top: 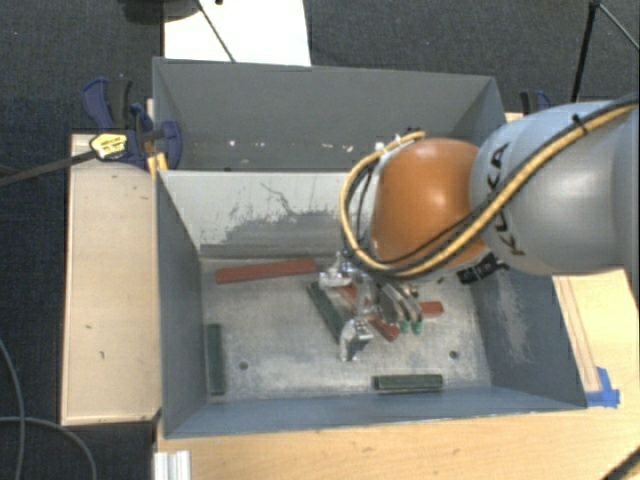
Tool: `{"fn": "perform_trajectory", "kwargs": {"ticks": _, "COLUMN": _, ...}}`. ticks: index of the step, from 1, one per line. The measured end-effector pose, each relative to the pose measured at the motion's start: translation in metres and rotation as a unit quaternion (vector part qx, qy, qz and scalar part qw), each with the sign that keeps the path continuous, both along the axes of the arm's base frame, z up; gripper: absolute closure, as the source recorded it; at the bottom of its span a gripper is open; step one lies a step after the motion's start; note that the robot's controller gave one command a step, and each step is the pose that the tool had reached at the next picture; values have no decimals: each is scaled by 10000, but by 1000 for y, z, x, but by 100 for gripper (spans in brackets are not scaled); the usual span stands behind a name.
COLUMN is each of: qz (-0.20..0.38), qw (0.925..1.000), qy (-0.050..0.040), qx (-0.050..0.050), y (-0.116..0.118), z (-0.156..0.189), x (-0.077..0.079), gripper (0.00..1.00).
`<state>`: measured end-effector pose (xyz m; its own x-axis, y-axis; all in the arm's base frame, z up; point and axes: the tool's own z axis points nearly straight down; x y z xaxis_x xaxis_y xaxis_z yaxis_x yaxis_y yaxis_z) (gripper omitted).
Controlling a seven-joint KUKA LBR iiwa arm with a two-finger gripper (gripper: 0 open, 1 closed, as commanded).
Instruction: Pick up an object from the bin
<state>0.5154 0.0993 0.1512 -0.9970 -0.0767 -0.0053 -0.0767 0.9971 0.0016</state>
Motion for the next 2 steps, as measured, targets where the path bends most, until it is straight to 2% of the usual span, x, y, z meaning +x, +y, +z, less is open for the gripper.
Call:
{"fn": "perform_trajectory", "kwargs": {"ticks": 1, "qz": 556, "qw": 9984, "qy": 13, "qx": -15, "y": -17, "z": -60, "x": 10, "gripper": 0}}
{"fn": "perform_trajectory", "kwargs": {"ticks": 2, "qz": -495, "qw": 9987, "qy": -104, "qx": 26, "y": -41, "z": -74, "x": 33, "gripper": 100}}
